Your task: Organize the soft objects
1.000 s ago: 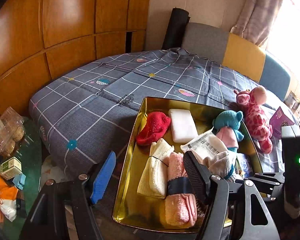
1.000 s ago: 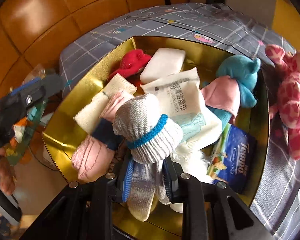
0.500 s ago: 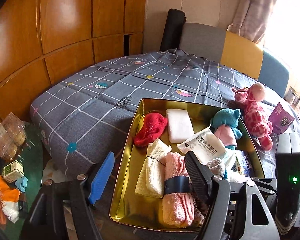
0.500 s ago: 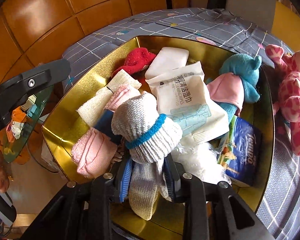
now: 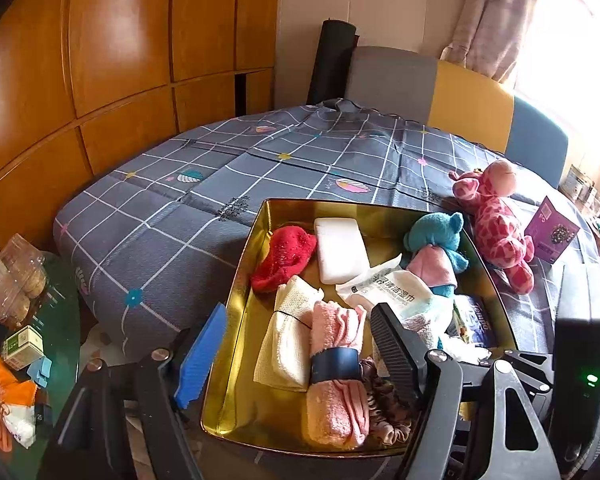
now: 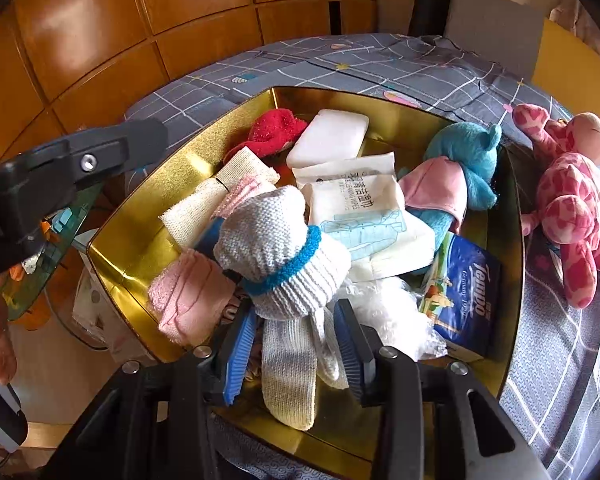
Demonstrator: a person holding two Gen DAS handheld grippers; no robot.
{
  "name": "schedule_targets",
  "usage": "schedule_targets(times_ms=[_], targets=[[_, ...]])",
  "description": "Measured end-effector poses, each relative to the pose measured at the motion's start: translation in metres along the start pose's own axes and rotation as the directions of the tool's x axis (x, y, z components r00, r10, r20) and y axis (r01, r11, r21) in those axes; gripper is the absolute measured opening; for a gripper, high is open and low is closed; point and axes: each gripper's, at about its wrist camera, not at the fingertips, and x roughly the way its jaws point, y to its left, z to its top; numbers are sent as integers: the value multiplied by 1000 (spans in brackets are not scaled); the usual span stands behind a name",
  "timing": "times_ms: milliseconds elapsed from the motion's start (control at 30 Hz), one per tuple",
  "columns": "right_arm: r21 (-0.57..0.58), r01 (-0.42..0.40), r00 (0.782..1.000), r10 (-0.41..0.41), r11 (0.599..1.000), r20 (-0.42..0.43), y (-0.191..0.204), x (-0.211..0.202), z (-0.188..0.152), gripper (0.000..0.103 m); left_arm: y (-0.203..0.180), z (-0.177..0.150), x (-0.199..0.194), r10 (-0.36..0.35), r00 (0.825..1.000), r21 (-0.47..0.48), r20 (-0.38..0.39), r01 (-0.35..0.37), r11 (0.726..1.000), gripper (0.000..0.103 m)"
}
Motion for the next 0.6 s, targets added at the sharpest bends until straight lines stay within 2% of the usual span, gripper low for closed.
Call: schedule_targets(times_ms=[333, 433, 600], targets=[[17, 2, 998, -3, 1000, 65, -4, -13, -1, 42, -2, -2, 0, 2, 1000, 6, 0, -2, 1000, 77], [0, 36, 998, -36, 999, 48, -3, -3, 1, 33, -3, -2, 0, 5, 1000, 8, 0, -5, 1000, 77], [9, 41, 998, -41, 999, 41, -4, 5, 0, 32, -5, -3, -1, 10, 1000, 16, 3, -10, 1000, 79]])
